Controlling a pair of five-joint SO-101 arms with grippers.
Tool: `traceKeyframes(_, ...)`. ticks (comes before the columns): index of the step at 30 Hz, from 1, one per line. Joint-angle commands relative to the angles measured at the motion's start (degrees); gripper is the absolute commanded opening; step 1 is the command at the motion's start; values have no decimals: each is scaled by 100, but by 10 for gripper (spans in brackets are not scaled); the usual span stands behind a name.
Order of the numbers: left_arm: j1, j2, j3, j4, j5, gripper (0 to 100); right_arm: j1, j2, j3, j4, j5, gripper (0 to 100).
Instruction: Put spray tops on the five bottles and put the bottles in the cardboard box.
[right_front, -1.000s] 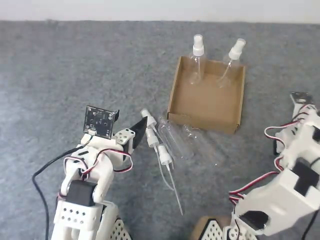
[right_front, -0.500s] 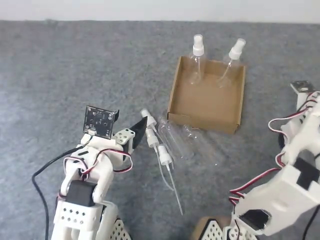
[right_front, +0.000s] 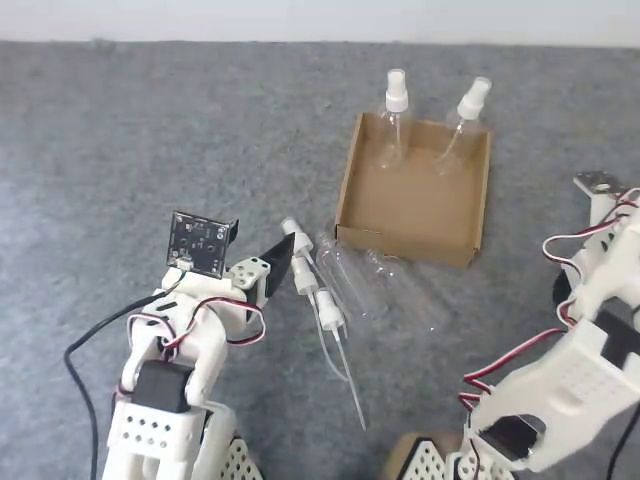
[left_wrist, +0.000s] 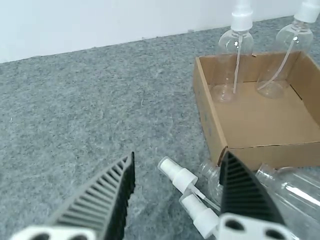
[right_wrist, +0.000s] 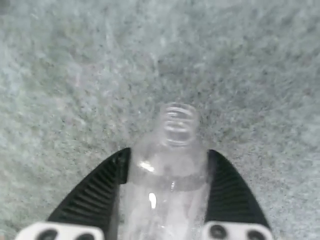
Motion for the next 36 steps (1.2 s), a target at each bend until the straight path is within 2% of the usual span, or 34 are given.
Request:
traceKeyframes(1, -26, -62, -57, -132, -26, 254, 40, -145, -378, 48, 97, 20)
traceKeyframes(4, -167, -62, -127, -18, 9, 251, 40, -163, -730, 251, 53, 5)
traceKeyframes(9, -677, 422, -954, 554, 264, 202, -4, -769, -800, 585, 44, 5)
traceKeyframes(15, -659, 2954, -2352, 730, 158, 202, -13, -2018, 79, 338, 88, 5)
traceKeyframes(19, -404, 4536, -3275, 914, 255, 201, -171, -2659, 905, 92, 211, 5)
traceKeyframes(25, -185, 6382, -4040, 897, 1134, 204, -409, -3108, 1565, 57, 369, 5)
traceKeyframes(36, 97, 8818, -5516, 888, 2532, 204, -418, -3125, 1591, 57, 369, 6)
